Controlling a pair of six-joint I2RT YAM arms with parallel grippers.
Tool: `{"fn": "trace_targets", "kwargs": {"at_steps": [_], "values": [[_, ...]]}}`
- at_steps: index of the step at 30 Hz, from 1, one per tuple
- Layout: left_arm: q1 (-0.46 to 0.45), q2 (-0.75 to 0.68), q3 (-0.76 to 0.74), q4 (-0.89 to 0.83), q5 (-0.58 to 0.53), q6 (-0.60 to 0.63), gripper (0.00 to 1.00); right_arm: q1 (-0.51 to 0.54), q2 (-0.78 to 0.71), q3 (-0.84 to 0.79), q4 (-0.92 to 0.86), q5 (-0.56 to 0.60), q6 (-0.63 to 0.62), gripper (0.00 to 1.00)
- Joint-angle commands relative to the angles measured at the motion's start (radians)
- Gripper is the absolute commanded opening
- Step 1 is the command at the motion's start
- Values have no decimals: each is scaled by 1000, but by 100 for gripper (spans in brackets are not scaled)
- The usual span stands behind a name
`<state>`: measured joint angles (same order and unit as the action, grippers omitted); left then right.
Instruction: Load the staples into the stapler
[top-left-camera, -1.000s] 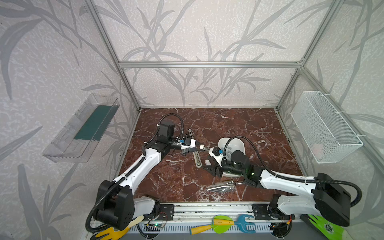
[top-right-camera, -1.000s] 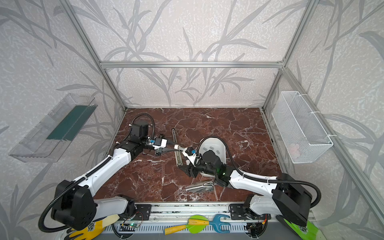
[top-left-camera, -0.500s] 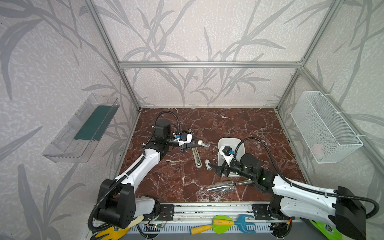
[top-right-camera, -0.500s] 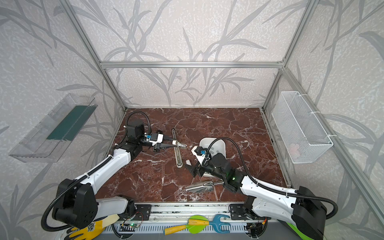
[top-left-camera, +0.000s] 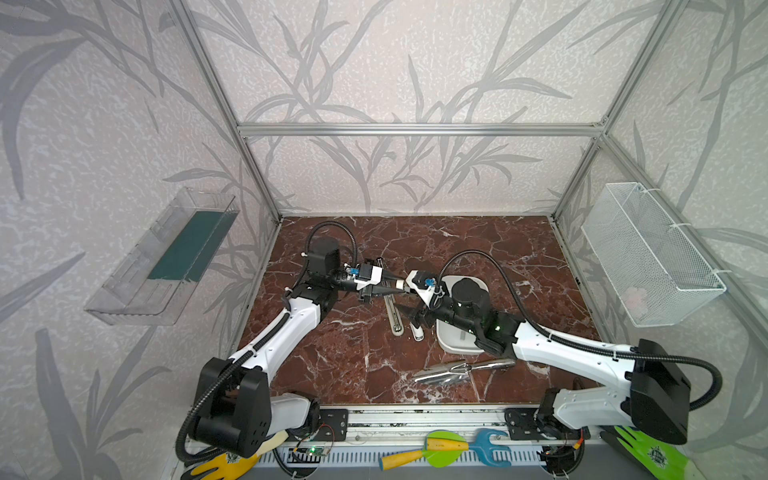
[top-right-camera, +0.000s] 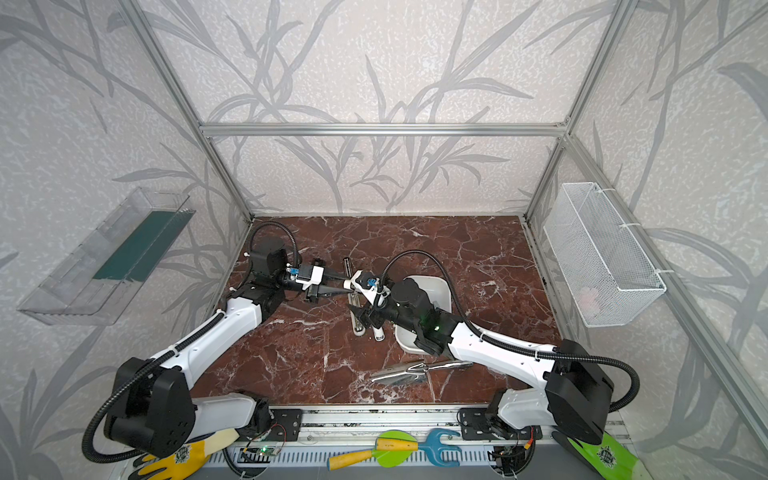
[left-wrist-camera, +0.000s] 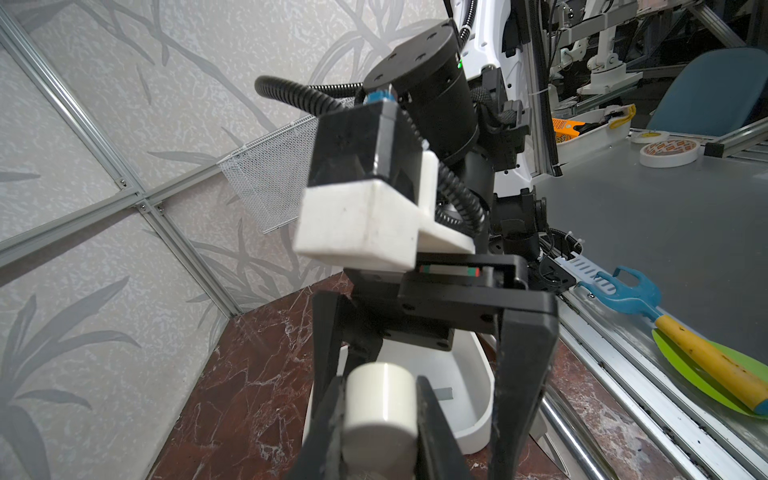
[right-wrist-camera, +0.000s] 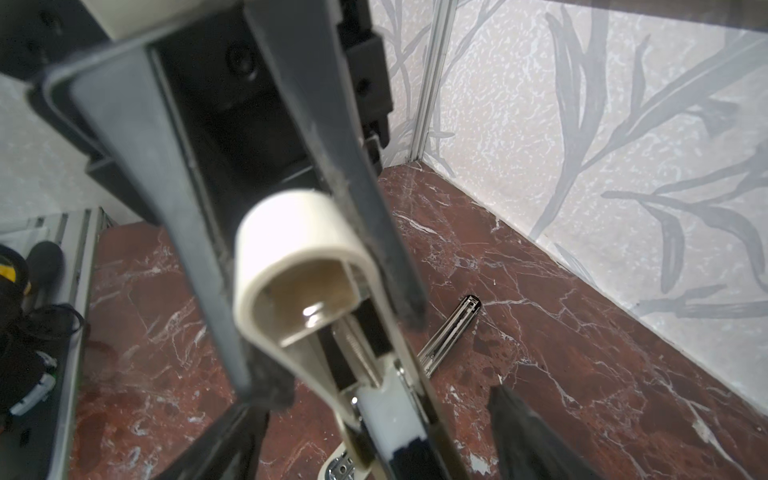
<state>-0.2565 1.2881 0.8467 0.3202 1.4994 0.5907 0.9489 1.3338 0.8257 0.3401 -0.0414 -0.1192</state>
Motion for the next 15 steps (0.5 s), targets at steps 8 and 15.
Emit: {"fn": "trace_targets", "kwargs": {"at_steps": [8,15], "values": [[-17,-10,-5,69,59,-54,0,-14,8,-35,89,-90,-13,53],[-36,-13,-4,68,67,-58,0,-16,-5,-72,158,-159,8,40]]}}
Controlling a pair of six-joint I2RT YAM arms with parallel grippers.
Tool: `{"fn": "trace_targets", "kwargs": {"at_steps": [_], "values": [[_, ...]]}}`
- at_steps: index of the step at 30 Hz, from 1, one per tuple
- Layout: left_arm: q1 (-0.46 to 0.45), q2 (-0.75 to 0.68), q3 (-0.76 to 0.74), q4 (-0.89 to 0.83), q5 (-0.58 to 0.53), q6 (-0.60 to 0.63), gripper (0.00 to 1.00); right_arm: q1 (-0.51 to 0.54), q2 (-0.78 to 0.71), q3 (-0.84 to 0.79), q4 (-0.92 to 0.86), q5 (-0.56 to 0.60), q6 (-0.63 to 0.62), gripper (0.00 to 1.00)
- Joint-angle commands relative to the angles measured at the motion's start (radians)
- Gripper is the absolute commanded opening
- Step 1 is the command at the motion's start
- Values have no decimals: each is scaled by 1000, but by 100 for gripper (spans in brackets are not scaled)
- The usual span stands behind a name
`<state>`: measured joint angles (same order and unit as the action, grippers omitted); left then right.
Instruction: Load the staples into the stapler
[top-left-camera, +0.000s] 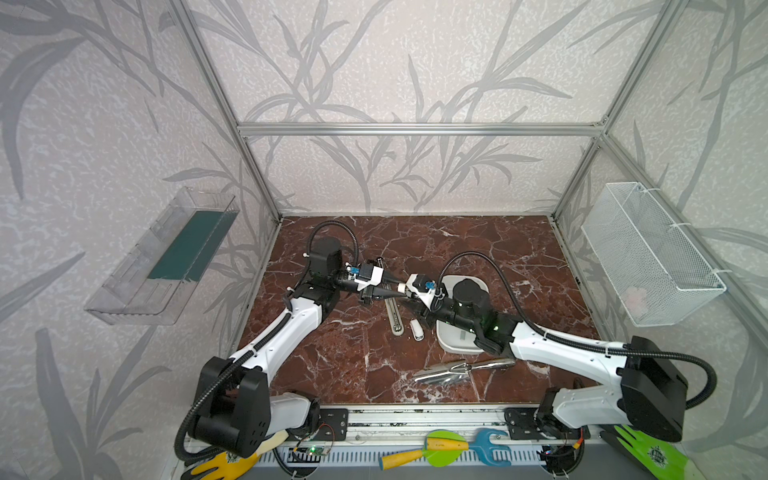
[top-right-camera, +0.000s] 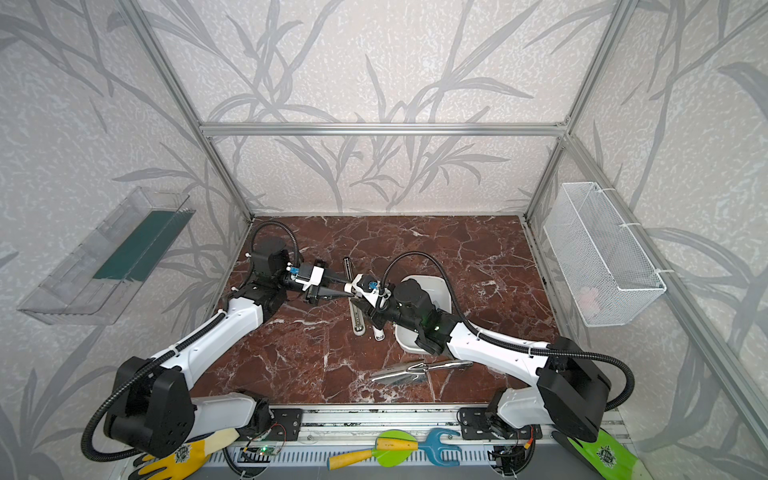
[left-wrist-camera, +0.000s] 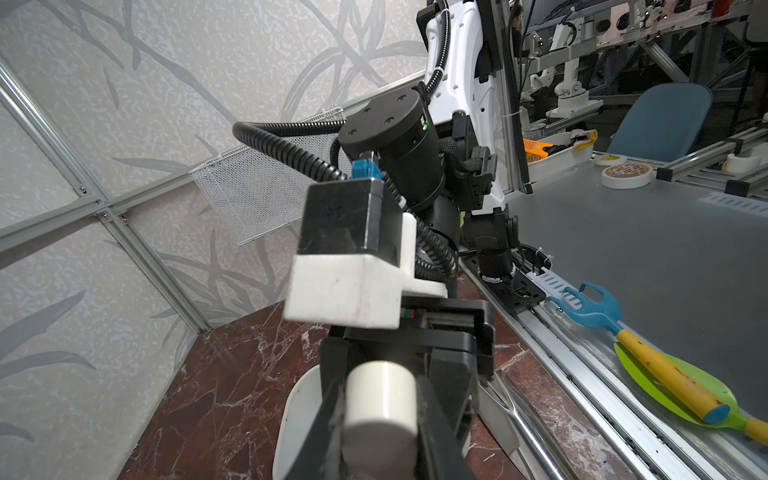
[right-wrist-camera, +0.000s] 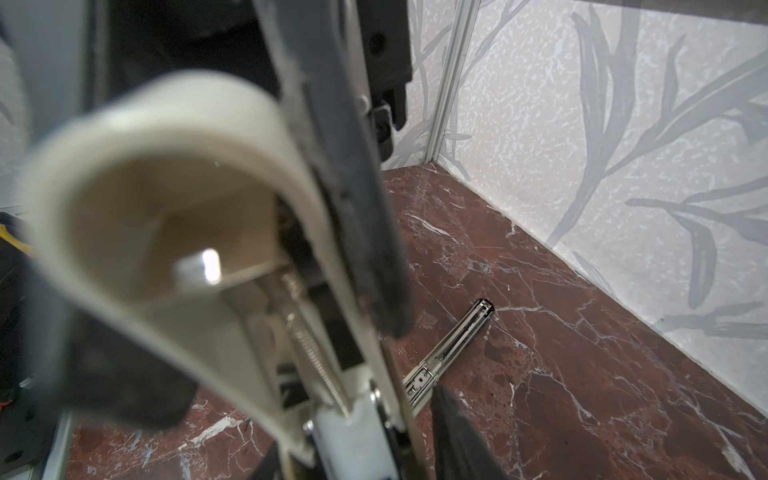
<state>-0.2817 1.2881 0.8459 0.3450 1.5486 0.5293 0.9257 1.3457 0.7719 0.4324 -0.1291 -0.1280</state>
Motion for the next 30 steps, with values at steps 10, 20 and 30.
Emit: {"fn": "trace_targets", "kwargs": {"at_steps": [10,20,30], "values": [[11,-5,-5,60,1,-16,0,7,-69,-79,111,-110,64,19],[62,25,-36,290,-14,-200,0,7,-171,-159,148,-126,116,5],[104,43,-37,336,-41,-239,5,9,-168,-153,145,-150,146,0]]}}
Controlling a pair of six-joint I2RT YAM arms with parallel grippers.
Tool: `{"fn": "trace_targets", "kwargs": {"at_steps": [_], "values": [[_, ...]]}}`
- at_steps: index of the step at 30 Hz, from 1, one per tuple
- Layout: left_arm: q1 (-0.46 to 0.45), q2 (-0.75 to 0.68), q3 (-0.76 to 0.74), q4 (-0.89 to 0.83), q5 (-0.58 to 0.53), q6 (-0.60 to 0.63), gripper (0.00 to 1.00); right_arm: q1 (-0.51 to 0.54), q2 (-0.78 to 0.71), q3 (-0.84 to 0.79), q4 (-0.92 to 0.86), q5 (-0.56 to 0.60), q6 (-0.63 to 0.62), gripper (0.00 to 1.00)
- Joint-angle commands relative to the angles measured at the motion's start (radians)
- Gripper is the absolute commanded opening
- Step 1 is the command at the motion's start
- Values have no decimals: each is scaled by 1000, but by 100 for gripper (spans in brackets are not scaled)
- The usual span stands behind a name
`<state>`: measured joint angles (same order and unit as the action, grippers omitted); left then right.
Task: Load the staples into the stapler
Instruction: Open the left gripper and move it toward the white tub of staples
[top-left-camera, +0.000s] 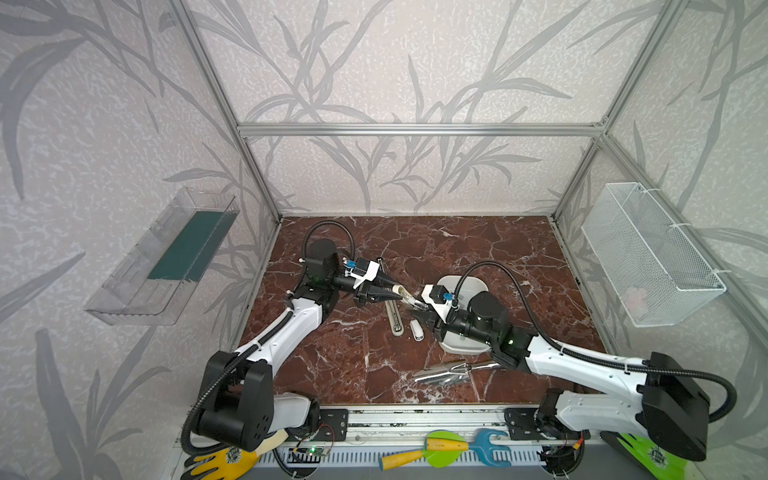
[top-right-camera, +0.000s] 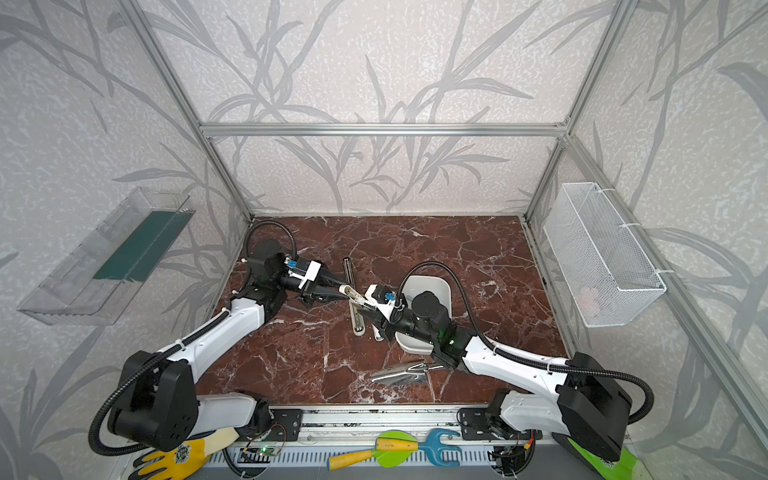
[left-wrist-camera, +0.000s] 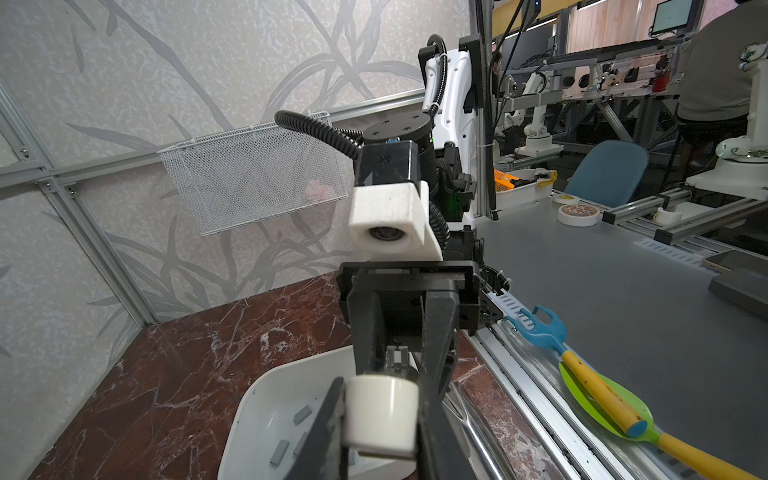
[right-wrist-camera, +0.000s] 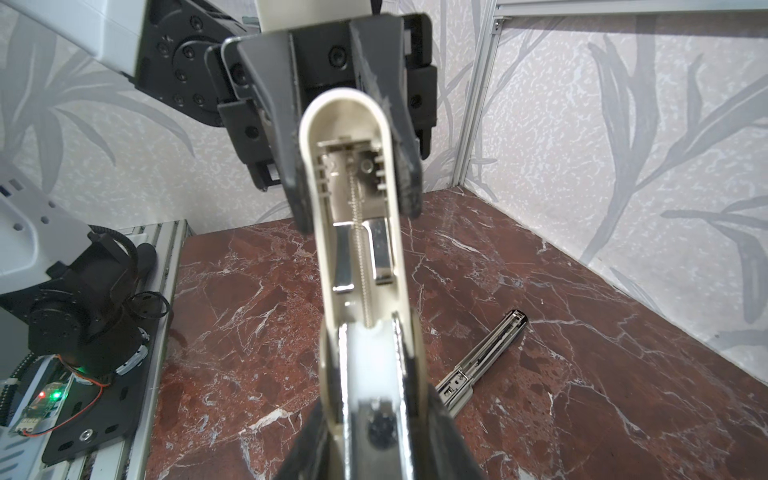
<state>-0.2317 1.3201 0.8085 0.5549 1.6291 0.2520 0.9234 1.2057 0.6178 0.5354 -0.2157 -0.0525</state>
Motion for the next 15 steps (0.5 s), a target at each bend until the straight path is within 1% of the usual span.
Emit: {"fn": "trace_targets", "kwargs": {"at_steps": [1,2,4,6,7,11,13,15], "values": [[54,10,-4,138,-131,37,16,11,-18,8,43,-71,78,0],[54,9,-9,154,-142,29,28,13,-8,17,39,-69,90,0],[53,0,-24,185,-167,15,40,21,13,37,24,-45,121,0],[55,-13,-47,235,-225,-10,54,37,35,57,3,-5,148,0],[59,-19,-66,285,-268,-28,58,50,43,66,-8,25,158,0],[104,-20,-152,597,-448,-150,68,119,83,83,-38,163,202,0],[136,-7,-183,732,-519,-195,68,157,109,95,-51,224,234,0],[172,-1,-191,783,-553,-211,67,191,151,114,-73,292,277,0]]}}
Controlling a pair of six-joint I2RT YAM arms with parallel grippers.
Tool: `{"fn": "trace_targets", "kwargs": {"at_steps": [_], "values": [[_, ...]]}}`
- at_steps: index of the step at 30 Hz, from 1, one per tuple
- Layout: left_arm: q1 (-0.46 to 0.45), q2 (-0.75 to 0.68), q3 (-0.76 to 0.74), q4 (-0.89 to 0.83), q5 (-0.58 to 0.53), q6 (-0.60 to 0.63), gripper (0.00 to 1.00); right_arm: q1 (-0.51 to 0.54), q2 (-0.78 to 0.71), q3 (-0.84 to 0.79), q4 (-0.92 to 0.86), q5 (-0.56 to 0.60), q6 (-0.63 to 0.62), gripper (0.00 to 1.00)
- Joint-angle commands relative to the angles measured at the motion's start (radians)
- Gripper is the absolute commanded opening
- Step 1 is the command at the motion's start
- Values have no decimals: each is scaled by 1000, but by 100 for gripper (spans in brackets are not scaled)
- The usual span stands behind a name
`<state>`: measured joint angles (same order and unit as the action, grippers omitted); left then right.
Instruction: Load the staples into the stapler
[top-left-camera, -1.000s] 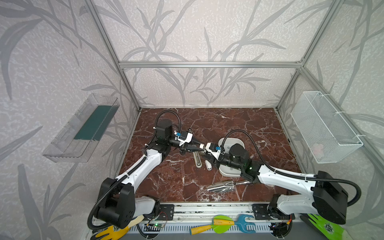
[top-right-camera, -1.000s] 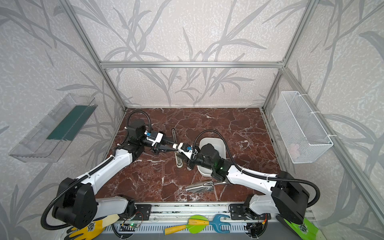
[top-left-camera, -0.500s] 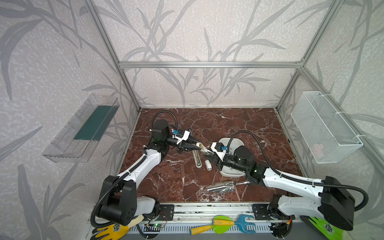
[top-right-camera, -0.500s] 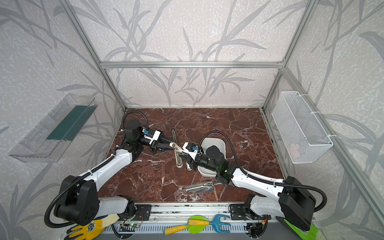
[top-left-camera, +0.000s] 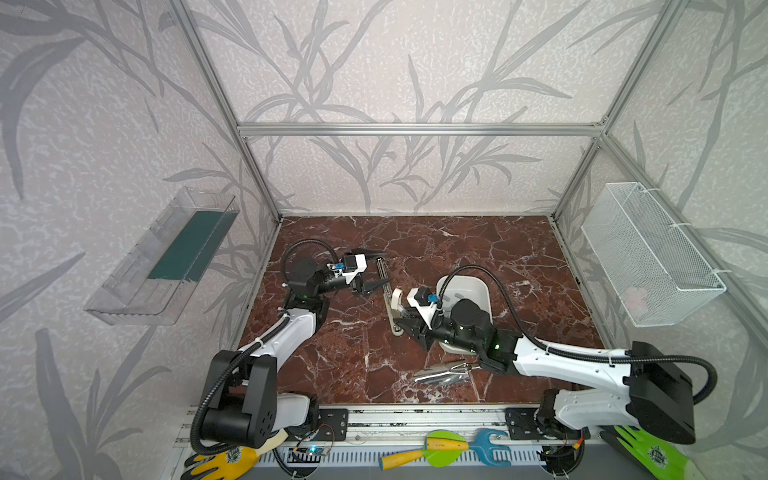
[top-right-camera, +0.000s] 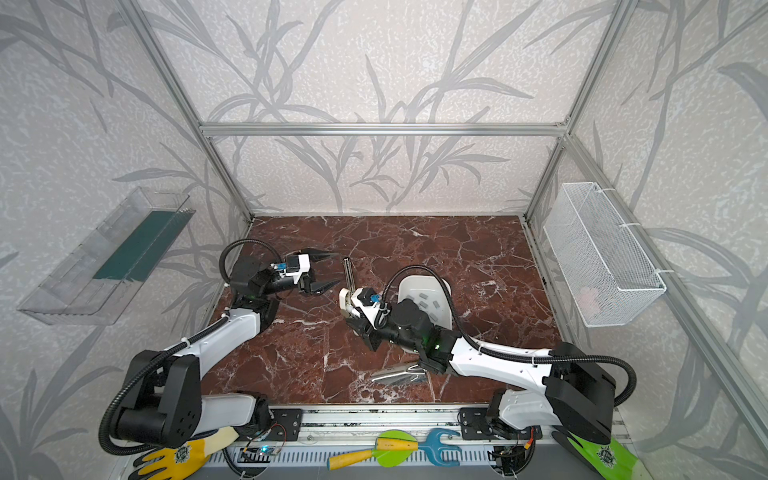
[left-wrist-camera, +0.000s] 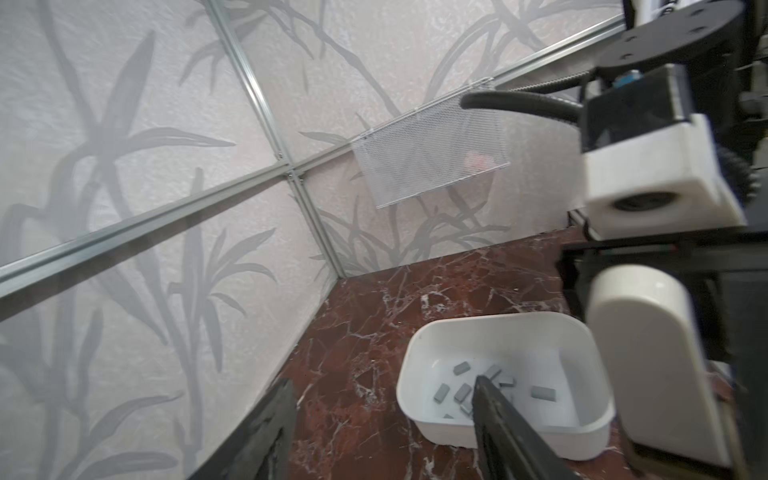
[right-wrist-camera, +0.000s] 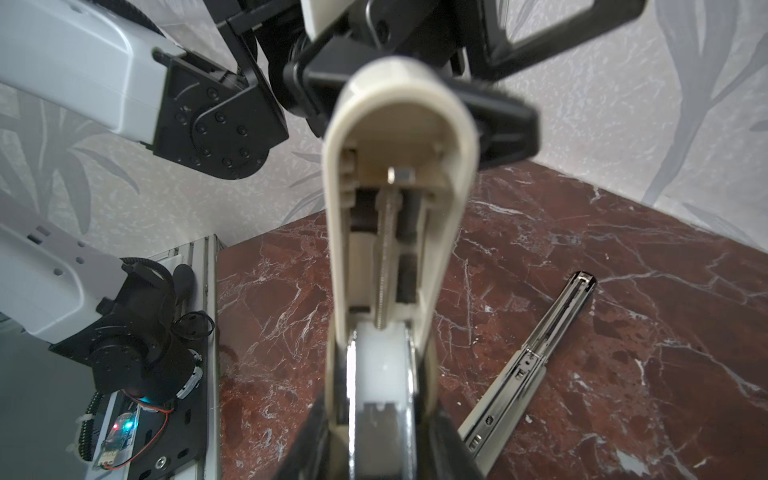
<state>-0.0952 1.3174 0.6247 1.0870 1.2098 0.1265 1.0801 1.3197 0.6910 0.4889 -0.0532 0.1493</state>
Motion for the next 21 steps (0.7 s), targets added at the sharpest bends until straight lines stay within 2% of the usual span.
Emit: {"fn": "trace_targets", "kwargs": {"at_steps": [1,4,10,14,21], "values": [[51,1,-12,251,-163,-79,66,50,65,56,-45,169,103,0],[88,-9,-31,236,-258,-31,65,82,158,99,-85,250,209,0],[109,-58,-58,137,-469,76,64,90,374,184,-114,324,387,0],[108,-78,-49,66,-436,135,61,90,525,285,-163,337,439,0],[107,-67,-39,41,-386,155,60,90,729,484,-300,365,480,0]]}}
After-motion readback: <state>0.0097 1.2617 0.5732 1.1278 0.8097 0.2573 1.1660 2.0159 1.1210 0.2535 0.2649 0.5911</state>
